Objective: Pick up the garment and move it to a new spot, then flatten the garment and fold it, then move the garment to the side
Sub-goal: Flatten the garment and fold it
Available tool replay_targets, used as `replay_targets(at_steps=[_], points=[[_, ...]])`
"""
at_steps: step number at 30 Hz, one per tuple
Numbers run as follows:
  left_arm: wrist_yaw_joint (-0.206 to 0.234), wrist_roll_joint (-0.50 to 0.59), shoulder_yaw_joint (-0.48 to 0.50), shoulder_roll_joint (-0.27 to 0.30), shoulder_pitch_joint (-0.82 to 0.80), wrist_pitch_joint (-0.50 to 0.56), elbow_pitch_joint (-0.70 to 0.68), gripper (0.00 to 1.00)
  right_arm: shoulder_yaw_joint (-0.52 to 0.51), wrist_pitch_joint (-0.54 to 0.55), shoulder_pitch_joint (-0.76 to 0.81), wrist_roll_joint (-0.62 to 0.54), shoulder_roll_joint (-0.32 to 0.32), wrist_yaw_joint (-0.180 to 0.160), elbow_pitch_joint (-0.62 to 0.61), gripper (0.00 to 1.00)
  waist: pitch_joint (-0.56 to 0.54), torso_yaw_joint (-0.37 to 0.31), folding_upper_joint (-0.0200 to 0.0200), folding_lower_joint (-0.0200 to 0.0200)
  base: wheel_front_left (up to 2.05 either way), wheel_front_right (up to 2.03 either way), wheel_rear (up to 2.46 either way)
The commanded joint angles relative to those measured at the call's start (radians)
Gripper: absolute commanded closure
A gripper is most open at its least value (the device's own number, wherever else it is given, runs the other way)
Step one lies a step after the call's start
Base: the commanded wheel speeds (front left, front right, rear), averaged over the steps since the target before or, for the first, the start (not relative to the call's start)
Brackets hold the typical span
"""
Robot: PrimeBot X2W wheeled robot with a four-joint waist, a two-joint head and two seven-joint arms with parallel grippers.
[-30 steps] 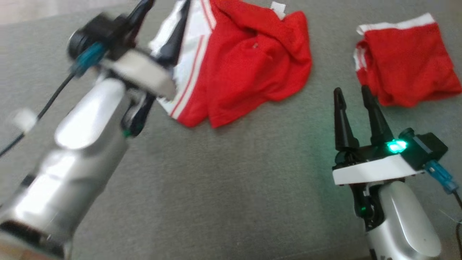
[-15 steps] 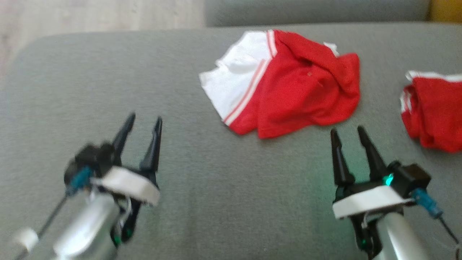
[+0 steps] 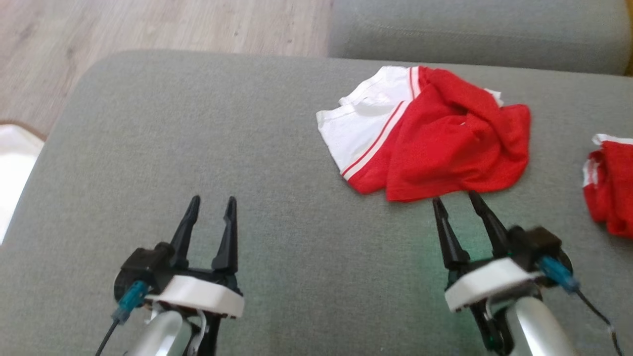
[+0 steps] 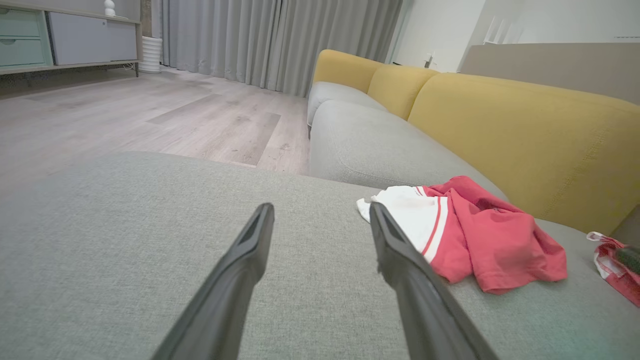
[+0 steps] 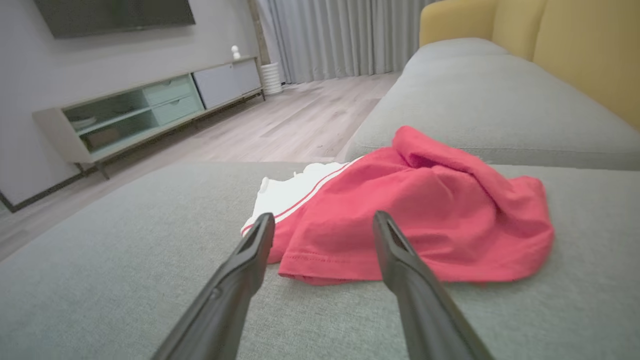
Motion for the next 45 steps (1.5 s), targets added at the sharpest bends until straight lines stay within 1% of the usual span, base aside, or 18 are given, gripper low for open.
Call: replay_targets(at_steps=[1,2,4,8,13,20,26,27,28,29,35,40,45], points=[[-0.011,0.014,0.045,0.000,-0.051,-0.011,-0.026,0.00,0.029,0.019,-0.067,-0.013,0.000,-0.001,-0.029,0.00,0.015,0.017,0.0000,0.0000,0.00,0.00,0.00],[-0.020,0.021,0.049,-0.007,-0.054,-0.011,-0.022,0.00,0.039,0.038,-0.081,-0.012,0.000,-0.001,-0.024,0.00,0.022,0.024,0.0000,0.0000,0.00,0.00,0.00],[-0.032,0.035,0.060,-0.021,-0.060,-0.011,-0.014,0.00,0.053,0.086,-0.117,-0.046,0.000,-0.001,0.003,0.00,0.036,0.038,0.0000,0.0000,0.00,0.00,0.00],[-0.058,0.057,0.078,-0.055,-0.071,-0.011,0.005,0.00,0.052,0.176,-0.187,-0.106,0.000,-0.001,0.089,0.00,0.063,0.071,0.0000,0.0000,0.00,0.00,0.00],[-0.091,0.080,0.094,-0.092,-0.083,-0.011,0.035,0.00,0.032,0.237,-0.257,-0.140,0.000,-0.001,0.214,0.00,0.088,0.113,0.0000,0.0000,0.00,0.00,0.00],[-0.117,0.100,0.124,-0.125,-0.087,-0.011,0.062,0.00,0.010,0.235,-0.319,-0.162,0.000,-0.001,0.334,0.00,0.105,0.150,0.0000,0.0000,0.00,0.00,0.00],[-0.137,0.122,0.149,-0.146,-0.084,-0.011,0.074,0.00,0.004,0.236,-0.361,-0.177,0.000,-0.001,0.433,0.00,0.117,0.162,0.0000,0.0000,0.00,0.00,0.00],[-0.140,0.126,0.154,-0.148,-0.084,-0.011,0.076,0.00,0.005,0.237,-0.367,-0.177,0.000,-0.001,0.447,0.24,0.119,0.162,0.0000,0.0000,0.00,0.00,0.00],[-0.142,0.129,0.158,-0.150,-0.085,-0.011,0.078,0.00,0.004,0.237,-0.373,-0.180,0.000,-0.001,0.460,0.70,0.120,0.160,0.0000,0.0000,0.00,0.00,0.00],[-0.144,0.132,0.163,-0.152,-0.085,-0.011,0.081,0.00,0.008,0.234,-0.379,-0.180,0.000,-0.001,0.471,1.00,0.119,0.156,0.0000,0.0000,0.00,0.00,0.00],[-0.155,0.152,0.190,-0.156,-0.081,-0.011,0.089,0.00,0.029,0.210,-0.389,-0.159,0.000,-0.001,0.499,1.00,0.098,0.099,0.0000,0.0000,0.00,0.00,0.00],[-0.161,0.169,0.216,-0.154,-0.071,-0.011,0.091,0.00,0.039,0.191,-0.355,-0.132,0.000,-0.001,0.481,1.00,0.058,0.016,0.0000,0.0000,0.00,0.00,0.00],[-0.164,0.182,0.235,-0.153,-0.057,-0.011,0.092,0.00,0.008,0.208,-0.294,-0.172,-0.010,-0.001,0.438,1.00,0.012,-0.072,0.0000,0.0000,0.00,0.00,0.00]])
